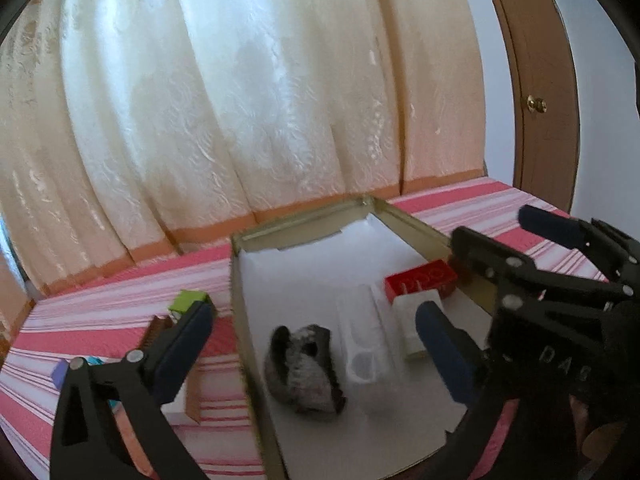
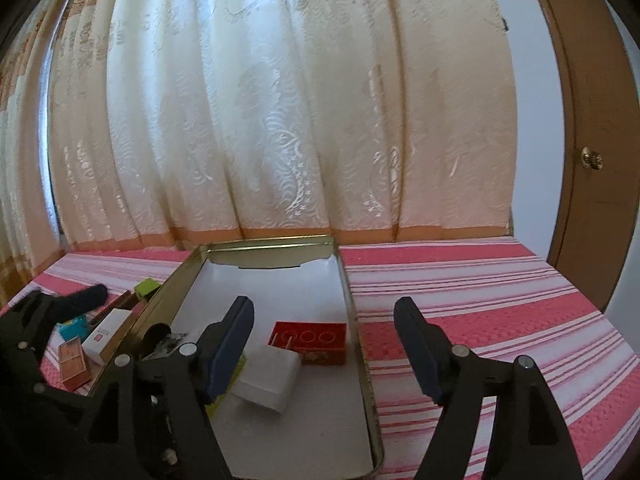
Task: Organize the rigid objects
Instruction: 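Open both grippers to release the items and withdraw from the box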
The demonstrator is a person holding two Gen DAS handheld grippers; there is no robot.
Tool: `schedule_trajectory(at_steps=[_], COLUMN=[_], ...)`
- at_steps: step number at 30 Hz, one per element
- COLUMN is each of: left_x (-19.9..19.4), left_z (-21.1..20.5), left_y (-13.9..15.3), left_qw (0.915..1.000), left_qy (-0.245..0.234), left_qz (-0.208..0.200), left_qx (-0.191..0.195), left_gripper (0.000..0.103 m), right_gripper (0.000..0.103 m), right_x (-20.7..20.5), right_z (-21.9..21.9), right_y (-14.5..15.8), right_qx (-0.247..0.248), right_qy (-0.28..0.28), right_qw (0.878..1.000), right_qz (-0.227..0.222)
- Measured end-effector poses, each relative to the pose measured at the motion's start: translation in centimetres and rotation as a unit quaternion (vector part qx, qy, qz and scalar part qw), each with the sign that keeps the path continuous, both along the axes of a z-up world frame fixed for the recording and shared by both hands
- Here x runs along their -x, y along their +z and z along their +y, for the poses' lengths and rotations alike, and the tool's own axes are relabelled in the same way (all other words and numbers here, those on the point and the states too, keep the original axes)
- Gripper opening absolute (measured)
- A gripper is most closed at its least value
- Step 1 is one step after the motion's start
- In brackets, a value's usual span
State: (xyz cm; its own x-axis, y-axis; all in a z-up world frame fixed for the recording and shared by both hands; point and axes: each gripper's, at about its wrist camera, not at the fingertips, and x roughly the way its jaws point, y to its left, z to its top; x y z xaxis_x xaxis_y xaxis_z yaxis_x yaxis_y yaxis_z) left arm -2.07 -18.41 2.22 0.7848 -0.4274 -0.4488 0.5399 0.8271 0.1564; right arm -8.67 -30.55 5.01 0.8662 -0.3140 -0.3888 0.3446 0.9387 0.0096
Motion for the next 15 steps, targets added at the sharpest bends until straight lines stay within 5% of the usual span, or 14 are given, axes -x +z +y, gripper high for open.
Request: schedule_trajectory(at_steps=[15], left_x=[-3.3], left_z=[8.1], left_y=[-0.4], left_qw=[0.9926], left_qy=[0.121], left_qz=[-0.004], left_qx=[0.015], left_gripper=[0.103], right_gripper=[0.075], right_x=[1.6], right_z=[1.7], right_y=[0.6], right_qx=[0.018], right_qy=[-0.043], right_qw=[0.998], right_qz=[-0.040])
